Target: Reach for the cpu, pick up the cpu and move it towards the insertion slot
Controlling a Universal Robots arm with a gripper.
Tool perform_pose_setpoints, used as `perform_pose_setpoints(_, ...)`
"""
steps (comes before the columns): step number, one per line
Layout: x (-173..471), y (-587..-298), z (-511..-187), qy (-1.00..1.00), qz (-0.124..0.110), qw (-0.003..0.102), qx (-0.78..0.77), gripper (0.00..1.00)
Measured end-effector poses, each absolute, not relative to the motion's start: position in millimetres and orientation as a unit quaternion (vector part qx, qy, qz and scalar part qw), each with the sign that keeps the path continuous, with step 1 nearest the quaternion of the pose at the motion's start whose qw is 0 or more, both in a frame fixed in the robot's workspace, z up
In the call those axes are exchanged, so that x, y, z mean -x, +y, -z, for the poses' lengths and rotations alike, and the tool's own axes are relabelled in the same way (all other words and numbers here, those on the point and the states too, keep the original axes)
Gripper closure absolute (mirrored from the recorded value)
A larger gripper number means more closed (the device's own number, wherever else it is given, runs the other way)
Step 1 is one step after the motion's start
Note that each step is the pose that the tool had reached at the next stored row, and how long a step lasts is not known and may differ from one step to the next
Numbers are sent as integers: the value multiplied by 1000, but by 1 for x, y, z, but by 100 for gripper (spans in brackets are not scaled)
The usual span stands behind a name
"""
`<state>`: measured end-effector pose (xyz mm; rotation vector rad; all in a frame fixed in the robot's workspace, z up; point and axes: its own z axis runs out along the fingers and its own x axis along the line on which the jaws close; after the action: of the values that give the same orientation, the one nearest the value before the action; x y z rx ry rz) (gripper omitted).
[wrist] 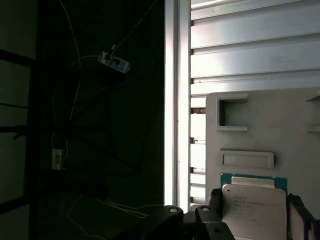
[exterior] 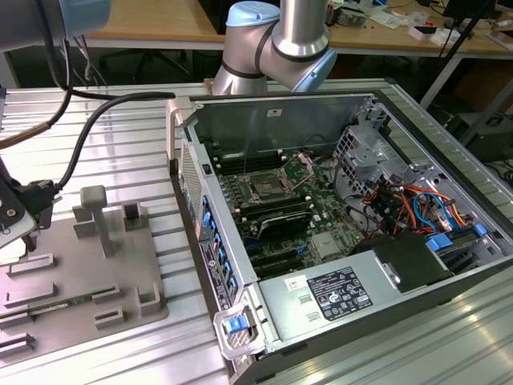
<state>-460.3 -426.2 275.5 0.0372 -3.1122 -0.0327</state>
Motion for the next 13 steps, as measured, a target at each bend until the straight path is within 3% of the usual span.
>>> perform_pose_setpoints(13, 460, -426, -288, -1000, 10, 15, -12, 45)
